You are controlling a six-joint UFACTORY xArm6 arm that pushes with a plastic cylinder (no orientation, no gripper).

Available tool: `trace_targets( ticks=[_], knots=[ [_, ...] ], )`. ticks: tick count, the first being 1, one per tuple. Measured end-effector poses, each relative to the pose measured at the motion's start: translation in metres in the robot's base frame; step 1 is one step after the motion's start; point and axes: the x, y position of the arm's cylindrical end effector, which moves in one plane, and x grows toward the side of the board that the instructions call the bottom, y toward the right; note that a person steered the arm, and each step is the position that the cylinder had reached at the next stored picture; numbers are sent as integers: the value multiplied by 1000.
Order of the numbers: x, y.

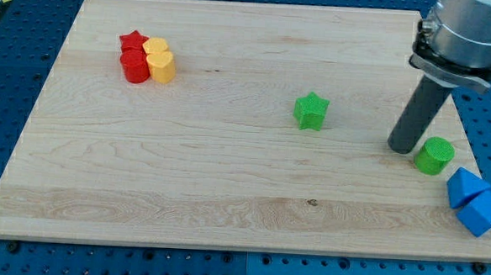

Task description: Drag the green circle to the top right of the triangle

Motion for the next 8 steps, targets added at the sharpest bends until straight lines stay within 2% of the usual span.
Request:
trace_targets(
  ticks=[3,4,5,6,8],
  knots=[
    [0,28],
    [0,25],
    [0,-16],
    [17,-24],
    [20,-4]
  ],
)
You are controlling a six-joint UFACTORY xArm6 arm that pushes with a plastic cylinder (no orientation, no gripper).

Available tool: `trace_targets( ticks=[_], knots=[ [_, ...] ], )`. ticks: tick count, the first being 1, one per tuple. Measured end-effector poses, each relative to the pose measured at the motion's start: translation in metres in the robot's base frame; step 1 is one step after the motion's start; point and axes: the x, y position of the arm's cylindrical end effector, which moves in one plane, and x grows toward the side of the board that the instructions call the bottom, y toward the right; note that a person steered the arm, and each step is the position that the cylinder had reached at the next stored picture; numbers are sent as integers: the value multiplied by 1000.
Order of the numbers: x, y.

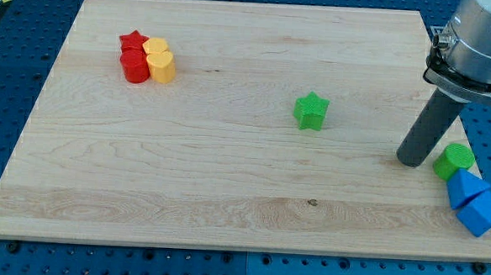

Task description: Drag the green circle to the top right of the triangle

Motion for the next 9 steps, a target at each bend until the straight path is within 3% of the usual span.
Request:
trace_targets(
  ticks=[7,9],
  knots=[
    [9,20],
    [9,-23]
  ],
)
